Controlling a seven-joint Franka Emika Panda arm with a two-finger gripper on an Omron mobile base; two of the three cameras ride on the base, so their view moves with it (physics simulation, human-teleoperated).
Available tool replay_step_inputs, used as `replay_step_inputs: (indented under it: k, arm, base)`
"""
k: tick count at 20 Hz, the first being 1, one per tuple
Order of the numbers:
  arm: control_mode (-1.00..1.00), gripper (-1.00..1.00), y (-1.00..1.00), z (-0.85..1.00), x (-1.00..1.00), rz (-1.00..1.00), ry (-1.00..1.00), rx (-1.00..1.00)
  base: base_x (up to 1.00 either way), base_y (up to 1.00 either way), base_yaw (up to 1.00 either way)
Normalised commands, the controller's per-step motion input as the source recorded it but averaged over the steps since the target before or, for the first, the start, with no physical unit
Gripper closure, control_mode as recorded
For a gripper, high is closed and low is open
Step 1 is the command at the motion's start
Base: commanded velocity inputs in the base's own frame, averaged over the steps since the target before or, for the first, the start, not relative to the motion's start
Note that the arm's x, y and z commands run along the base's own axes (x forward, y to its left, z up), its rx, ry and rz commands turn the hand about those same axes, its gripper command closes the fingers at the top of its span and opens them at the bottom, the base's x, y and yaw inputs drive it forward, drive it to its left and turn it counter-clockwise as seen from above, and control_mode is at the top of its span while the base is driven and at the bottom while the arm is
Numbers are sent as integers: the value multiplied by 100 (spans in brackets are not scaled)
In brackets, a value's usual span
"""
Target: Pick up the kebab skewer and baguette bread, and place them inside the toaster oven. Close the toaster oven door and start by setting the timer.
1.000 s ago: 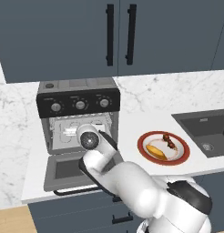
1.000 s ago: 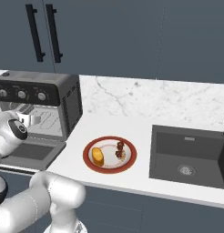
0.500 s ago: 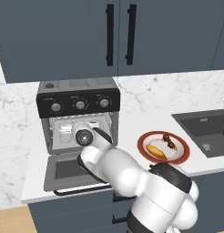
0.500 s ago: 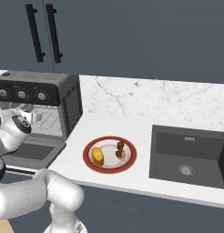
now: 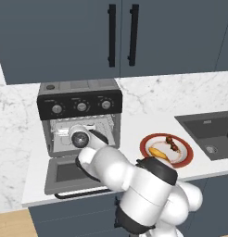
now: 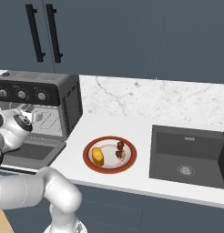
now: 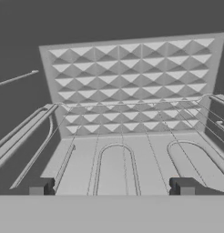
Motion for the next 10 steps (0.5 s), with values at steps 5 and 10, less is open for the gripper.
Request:
replay_step_inputs:
  k: [5,10]
  arm:
    - [-100,-100,0,-7,31,0,0,0]
    - [-100,-100,0,-23,30,0,2,0]
  base:
    - [0,0,0]
    - [0,0,0]
